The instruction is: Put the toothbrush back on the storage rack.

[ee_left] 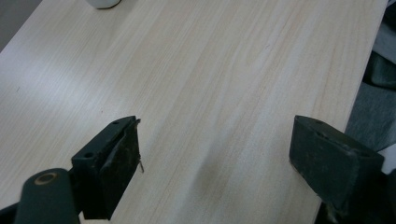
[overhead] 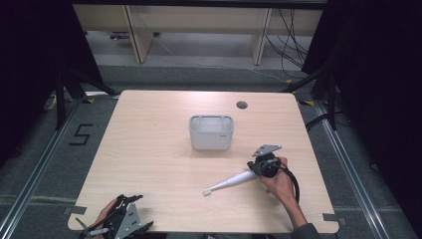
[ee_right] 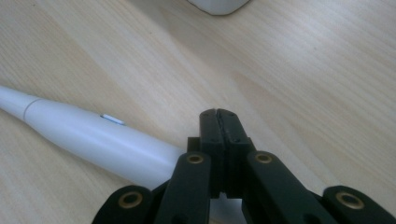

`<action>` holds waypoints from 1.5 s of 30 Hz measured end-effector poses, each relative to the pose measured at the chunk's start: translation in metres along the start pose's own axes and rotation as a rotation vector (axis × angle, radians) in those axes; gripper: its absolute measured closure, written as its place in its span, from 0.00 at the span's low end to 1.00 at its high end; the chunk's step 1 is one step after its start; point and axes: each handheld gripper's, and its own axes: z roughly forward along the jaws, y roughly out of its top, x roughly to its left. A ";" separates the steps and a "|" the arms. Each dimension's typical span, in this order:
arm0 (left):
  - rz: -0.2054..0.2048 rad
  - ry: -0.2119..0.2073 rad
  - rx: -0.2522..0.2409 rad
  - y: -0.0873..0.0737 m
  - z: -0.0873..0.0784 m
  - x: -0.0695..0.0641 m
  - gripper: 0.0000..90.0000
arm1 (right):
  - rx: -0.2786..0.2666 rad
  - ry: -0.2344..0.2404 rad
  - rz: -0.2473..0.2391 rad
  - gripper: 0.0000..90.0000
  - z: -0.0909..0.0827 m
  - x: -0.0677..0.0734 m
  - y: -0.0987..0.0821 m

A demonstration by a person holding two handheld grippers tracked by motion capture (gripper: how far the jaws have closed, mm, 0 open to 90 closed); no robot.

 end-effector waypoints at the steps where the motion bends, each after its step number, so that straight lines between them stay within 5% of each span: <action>1: 0.000 -0.001 0.000 0.000 0.000 0.000 0.18 | 0.011 0.007 0.024 1.00 -0.002 0.001 -0.001; 16: -0.006 0.011 -0.004 0.000 0.001 -0.001 0.18 | 0.074 0.026 -0.027 1.00 -0.007 0.009 -0.010; 18: -0.004 0.000 -0.002 0.000 0.000 -0.001 0.18 | 0.084 0.029 0.000 0.99 -0.010 0.012 -0.011; 23: -0.005 0.008 -0.004 0.000 0.001 -0.001 0.18 | 0.068 0.021 -0.031 0.99 -0.013 0.014 -0.017; 44: -0.004 -0.009 -0.002 0.000 0.000 -0.001 0.18 | 0.077 0.035 -0.026 0.98 -0.031 0.027 -0.030; 45: -0.004 -0.009 -0.002 0.000 0.000 -0.001 0.18 | 0.067 0.010 -0.049 0.98 -0.032 0.027 -0.031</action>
